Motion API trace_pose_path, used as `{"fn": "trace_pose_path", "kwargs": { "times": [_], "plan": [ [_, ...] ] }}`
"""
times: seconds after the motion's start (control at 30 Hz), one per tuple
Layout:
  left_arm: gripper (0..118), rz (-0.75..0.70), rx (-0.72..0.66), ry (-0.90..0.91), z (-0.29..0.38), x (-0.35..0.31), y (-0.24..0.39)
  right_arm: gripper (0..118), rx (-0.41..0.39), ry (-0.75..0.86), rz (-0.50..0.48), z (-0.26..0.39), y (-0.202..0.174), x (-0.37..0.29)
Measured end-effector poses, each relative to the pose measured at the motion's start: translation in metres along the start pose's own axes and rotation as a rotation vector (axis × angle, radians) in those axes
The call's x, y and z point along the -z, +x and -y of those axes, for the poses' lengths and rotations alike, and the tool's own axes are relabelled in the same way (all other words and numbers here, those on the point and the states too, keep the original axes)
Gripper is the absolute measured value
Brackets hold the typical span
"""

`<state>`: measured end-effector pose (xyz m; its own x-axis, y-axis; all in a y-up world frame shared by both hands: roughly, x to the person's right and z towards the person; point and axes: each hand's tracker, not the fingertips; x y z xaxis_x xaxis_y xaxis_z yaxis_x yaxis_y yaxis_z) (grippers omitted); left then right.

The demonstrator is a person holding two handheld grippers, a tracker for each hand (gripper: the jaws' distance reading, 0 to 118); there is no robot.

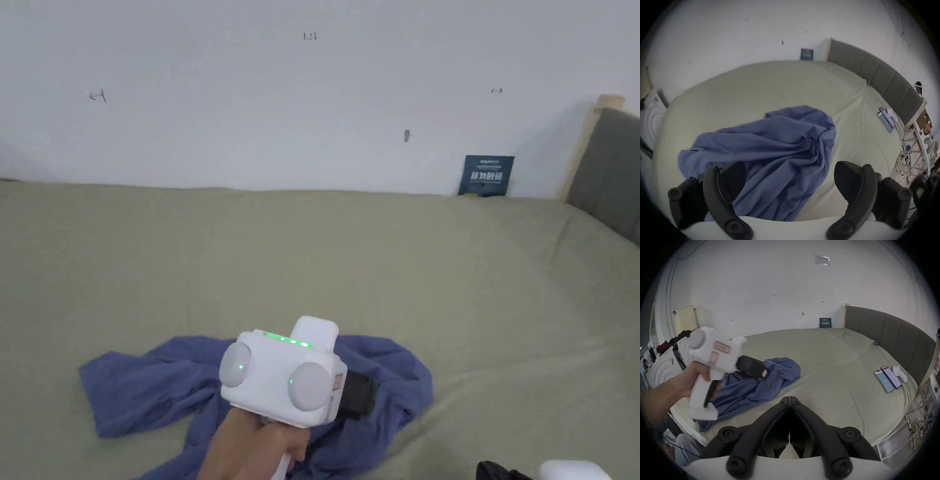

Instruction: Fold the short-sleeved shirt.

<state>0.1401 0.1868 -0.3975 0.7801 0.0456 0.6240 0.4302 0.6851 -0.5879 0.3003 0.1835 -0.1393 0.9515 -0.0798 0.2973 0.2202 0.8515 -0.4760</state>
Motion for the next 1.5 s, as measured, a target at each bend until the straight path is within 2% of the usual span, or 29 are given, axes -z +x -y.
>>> {"fn": "trace_pose_path", "kwargs": {
  "times": [0.1,0.17,0.2,0.23,0.27,0.3,0.37,0.43,0.53,0.57,0.77,0.93,1.07,1.1,1.13,1.17,1.2,1.23,1.27,1.37,1.4,1.43,1.47,1.5],
  "plan": [
    [108,-0.055,-0.026,0.131,0.027,-0.079,-0.023,0,-0.003,0.029,-0.028,-0.006,-0.015,-0.011],
    [100,-0.104,-0.063,0.206,0.052,-0.133,-0.042,0,-0.018,0.051,-0.035,-0.009,-0.024,-0.016],
    [88,-0.131,-0.067,0.234,0.067,-0.148,-0.052,0,-0.03,0.064,-0.036,-0.011,-0.029,-0.02],
    [70,-0.16,-0.094,0.269,0.084,-0.173,-0.061,0,-0.041,0.076,-0.04,-0.014,-0.038,-0.026],
    [41,-0.185,-0.123,0.312,0.099,-0.193,-0.068,0,-0.053,0.091,-0.043,-0.014,-0.043,-0.03],
    [0,-0.221,-0.16,0.342,0.119,-0.211,-0.074,0,-0.061,0.102,-0.04,-0.015,-0.048,-0.034],
    [0,-0.355,-0.163,0.415,0.15,-0.249,-0.075,0,-0.078,0.13,-0.043,-0.01,-0.052,-0.034],
    [0,-0.425,-0.159,0.431,0.183,-0.283,-0.081,0,-0.086,0.149,-0.038,-0.007,-0.063,-0.04],
    [0,-0.469,-0.2,0.484,0.221,-0.309,-0.093,0,-0.089,0.163,-0.056,-0.001,-0.084,-0.056],
    [0,-0.493,-0.198,0.451,0.219,-0.311,-0.097,0,-0.09,0.166,-0.058,0.001,-0.087,-0.059],
    [0,-0.498,-0.232,0.423,0.239,-0.31,-0.12,0,-0.084,0.15,-0.078,0.007,-0.099,-0.066],
    [0,-0.399,-0.323,0.288,0.235,-0.286,-0.148,0,-0.078,0.131,-0.088,0.006,-0.103,-0.063],
    [1,-0.345,-0.309,0.135,0.229,-0.238,-0.172,0,-0.087,0.101,-0.104,0.009,-0.105,-0.052],
    [30,-0.308,-0.327,0.077,0.228,-0.22,-0.179,0,-0.083,0.092,-0.116,0.01,-0.103,-0.049],
    [78,-0.314,-0.342,0.05,0.229,-0.205,-0.186,0,-0.081,0.08,-0.119,0.01,-0.102,-0.045],
    [118,-0.305,-0.334,-0.003,0.227,-0.189,-0.192,0,-0.084,0.067,-0.121,0.011,-0.104,-0.041],
    [115,-0.278,-0.333,-0.101,0.225,-0.165,-0.202,0,-0.085,0.055,-0.125,0.013,-0.103,-0.036],
    [115,-0.32,-0.3,-0.097,0.202,-0.189,-0.196,0,-0.089,0.038,-0.126,0.014,-0.102,-0.032],
    [115,-0.323,-0.333,-0.156,0.226,-0.143,-0.217,0,-0.094,0.025,-0.123,0.015,-0.101,-0.028],
    [115,-0.309,-0.309,-0.24,0.225,-0.109,-0.227,0,-0.105,-0.011,-0.109,0.016,-0.098,-0.014],
    [110,-0.337,-0.309,-0.236,0.23,-0.076,-0.228,0,-0.103,-0.022,-0.105,0.016,-0.095,-0.009],
    [101,-0.34,-0.297,-0.261,0.229,-0.067,-0.226,0,-0.099,-0.036,-0.102,0.015,-0.094,-0.004],
    [85,-0.351,-0.289,-0.252,0.229,-0.063,-0.223,0,-0.096,-0.051,-0.1,0.014,-0.091,0.0],
    [73,-0.346,-0.288,-0.287,0.228,-0.069,-0.221,0,-0.093,-0.066,-0.091,0.013,-0.088,0.005]
  ]
}}
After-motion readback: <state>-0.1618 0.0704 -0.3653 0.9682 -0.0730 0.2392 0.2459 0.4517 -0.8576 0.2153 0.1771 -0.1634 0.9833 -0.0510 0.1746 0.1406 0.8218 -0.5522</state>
